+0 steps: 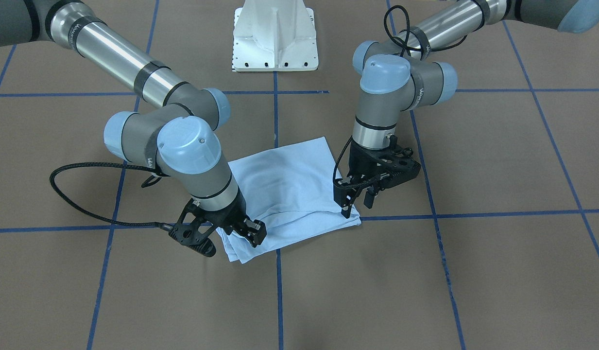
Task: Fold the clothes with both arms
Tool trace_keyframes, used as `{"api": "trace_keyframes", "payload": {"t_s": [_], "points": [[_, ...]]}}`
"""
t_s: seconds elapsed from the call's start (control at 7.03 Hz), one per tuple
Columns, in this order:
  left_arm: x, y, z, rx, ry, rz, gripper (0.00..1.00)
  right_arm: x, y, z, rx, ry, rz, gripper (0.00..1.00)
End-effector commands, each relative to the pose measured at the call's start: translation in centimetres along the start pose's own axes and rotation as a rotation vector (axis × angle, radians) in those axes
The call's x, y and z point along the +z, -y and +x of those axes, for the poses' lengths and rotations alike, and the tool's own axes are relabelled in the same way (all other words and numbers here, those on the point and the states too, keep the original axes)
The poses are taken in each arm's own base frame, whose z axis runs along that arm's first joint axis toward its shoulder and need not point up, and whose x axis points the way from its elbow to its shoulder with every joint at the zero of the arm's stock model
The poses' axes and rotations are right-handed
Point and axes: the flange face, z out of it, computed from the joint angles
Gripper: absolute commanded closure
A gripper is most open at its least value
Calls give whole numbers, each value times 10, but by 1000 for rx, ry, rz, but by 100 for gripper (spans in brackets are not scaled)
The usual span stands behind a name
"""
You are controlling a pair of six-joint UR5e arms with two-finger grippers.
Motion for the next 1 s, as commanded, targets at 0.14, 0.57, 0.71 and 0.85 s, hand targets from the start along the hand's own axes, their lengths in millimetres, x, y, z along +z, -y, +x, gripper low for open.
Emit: {"api": "trace_keyframes", "payload": {"t_s": [0.14, 0.57, 0.71, 0.85], "points": [[-24, 76, -29, 117, 2, -137, 0, -27, 23, 2, -100, 20, -32, 0], [-71, 213, -158, 424, 25, -152, 0, -64, 141, 133, -441, -82, 47, 0], [-87, 264, -210, 521, 70, -109, 0, -82, 192, 204, -563, -126, 58, 0], [-103, 310, -267, 618, 140, -112, 0, -107, 239, 279, -669, -123, 6, 0]]}}
